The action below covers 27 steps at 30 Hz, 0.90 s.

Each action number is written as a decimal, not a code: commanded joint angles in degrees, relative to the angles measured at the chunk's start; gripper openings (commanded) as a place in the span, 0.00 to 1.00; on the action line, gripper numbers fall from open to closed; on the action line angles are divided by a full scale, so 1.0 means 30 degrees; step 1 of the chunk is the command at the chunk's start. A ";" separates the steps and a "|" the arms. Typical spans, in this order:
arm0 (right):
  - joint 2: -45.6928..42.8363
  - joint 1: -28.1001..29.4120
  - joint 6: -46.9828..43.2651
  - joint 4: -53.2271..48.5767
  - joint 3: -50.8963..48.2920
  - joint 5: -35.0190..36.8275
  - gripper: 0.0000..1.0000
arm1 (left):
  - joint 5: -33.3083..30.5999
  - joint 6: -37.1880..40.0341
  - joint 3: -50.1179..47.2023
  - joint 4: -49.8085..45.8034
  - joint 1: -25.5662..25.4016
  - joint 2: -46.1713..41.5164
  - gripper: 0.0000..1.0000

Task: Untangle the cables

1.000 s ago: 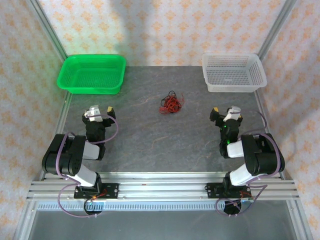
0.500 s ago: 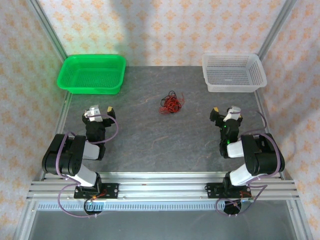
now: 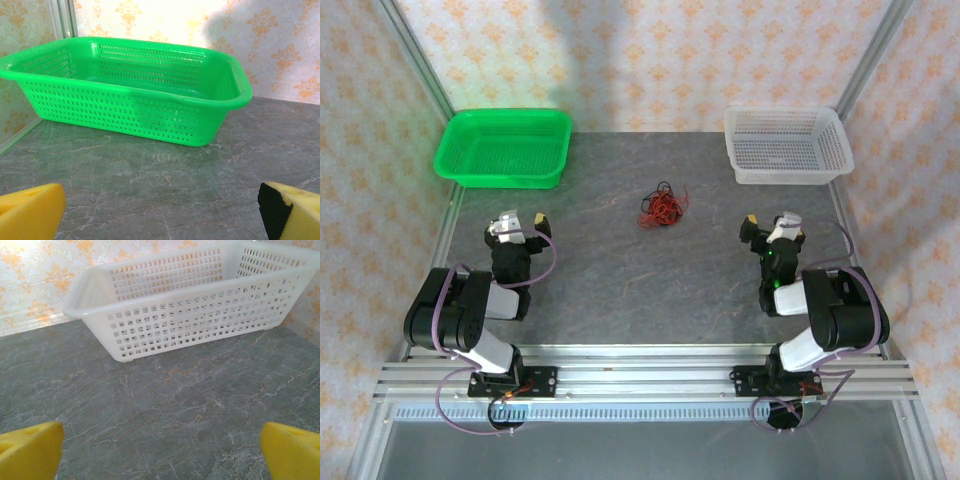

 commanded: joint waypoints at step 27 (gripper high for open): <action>-0.8056 0.3107 0.3098 -1.7069 0.5260 -0.1649 0.83 | 0.3744 -0.4535 0.4419 -1.1939 -0.0124 -0.6738 0.92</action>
